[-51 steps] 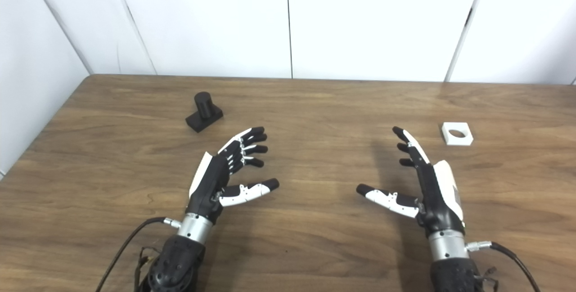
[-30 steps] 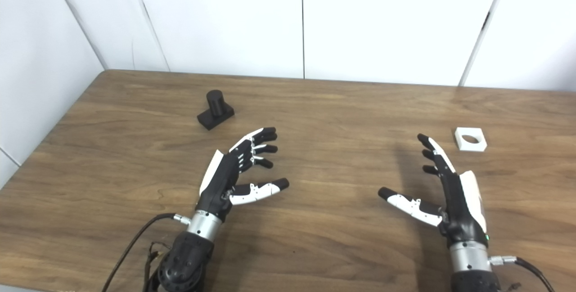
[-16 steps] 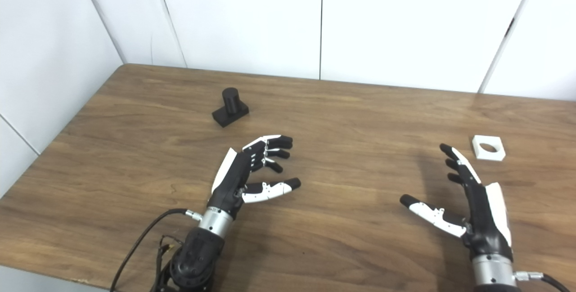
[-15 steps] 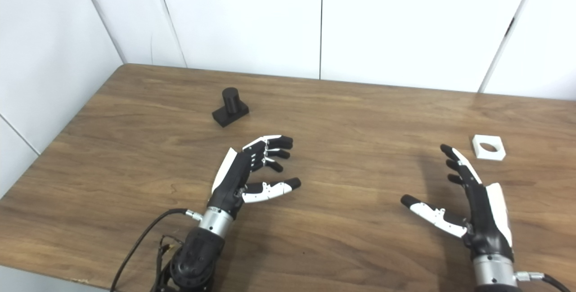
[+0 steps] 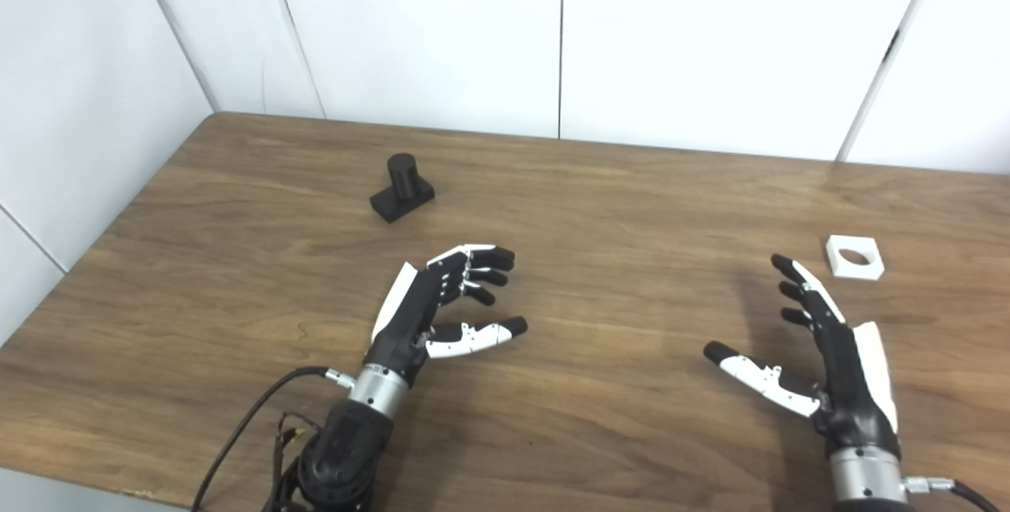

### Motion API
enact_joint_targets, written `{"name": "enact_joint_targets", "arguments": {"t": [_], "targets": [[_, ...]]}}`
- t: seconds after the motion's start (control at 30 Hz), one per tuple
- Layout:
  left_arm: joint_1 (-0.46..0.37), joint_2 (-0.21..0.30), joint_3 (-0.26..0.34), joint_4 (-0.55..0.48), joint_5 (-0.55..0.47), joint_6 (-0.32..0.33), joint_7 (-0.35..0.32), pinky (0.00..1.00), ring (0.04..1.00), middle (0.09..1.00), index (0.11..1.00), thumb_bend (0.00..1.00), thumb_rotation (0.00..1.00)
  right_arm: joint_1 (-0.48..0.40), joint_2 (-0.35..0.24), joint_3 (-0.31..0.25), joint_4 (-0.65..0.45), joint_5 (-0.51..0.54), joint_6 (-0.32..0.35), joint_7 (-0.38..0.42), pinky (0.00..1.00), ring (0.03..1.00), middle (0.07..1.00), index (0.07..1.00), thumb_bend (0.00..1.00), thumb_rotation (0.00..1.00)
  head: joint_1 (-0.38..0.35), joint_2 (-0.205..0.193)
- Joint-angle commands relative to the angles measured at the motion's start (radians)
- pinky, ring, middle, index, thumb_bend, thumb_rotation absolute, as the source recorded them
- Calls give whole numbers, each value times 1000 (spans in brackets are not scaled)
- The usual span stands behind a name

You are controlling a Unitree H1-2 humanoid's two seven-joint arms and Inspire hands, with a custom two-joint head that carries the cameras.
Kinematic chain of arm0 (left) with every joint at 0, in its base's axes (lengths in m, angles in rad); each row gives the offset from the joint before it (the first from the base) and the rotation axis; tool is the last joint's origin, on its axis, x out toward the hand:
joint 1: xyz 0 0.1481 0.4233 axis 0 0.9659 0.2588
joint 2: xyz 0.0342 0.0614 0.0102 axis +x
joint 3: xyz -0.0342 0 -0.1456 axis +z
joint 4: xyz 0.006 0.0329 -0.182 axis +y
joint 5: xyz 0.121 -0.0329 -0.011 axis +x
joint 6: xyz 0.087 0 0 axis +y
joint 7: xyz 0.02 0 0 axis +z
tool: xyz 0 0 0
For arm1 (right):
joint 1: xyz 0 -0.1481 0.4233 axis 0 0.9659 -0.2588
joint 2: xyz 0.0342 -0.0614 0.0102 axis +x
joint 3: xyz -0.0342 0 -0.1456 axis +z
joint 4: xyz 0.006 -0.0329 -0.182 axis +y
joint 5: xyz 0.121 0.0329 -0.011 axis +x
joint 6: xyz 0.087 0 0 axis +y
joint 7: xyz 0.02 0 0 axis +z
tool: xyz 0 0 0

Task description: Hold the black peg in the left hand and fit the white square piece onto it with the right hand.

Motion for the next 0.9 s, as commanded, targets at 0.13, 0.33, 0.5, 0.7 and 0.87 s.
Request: {"name": "enact_joint_targets", "arguments": {"t": [0.13, 0.33, 0.5, 0.7, 0.87], "targets": [[-15, 8, 9, -35, 29, -2, 16, 581, 694, 737, 689, 702, 143, -30, -8, -4, -28, -1, -26, -1, 804, 877, 899, 867, 796, 347, -1, 2], [-23, 2, 15, -77, 108, 58, 40, 599, 710, 745, 693, 710, 101, -32, -10, -5, -26, -6, -23, 0, 799, 871, 894, 865, 799, 337, 1, 2], [-23, 1, 17, -83, 114, 68, 38, 605, 711, 745, 695, 709, 93, -32, -9, -6, -27, -6, -19, 1, 793, 869, 895, 865, 803, 340, 1, 2], [-26, 9, 22, -102, 140, 90, 40, 602, 718, 749, 696, 715, 90, -34, -14, -7, -22, -6, -24, 1, 795, 870, 896, 867, 802, 353, 1, 4], [-28, 8, 27, -108, 141, 97, 40, 611, 723, 752, 696, 720, 92, -31, -16, -5, -27, -12, -19, 3, 797, 873, 899, 871, 795, 362, 1, 5]]}}
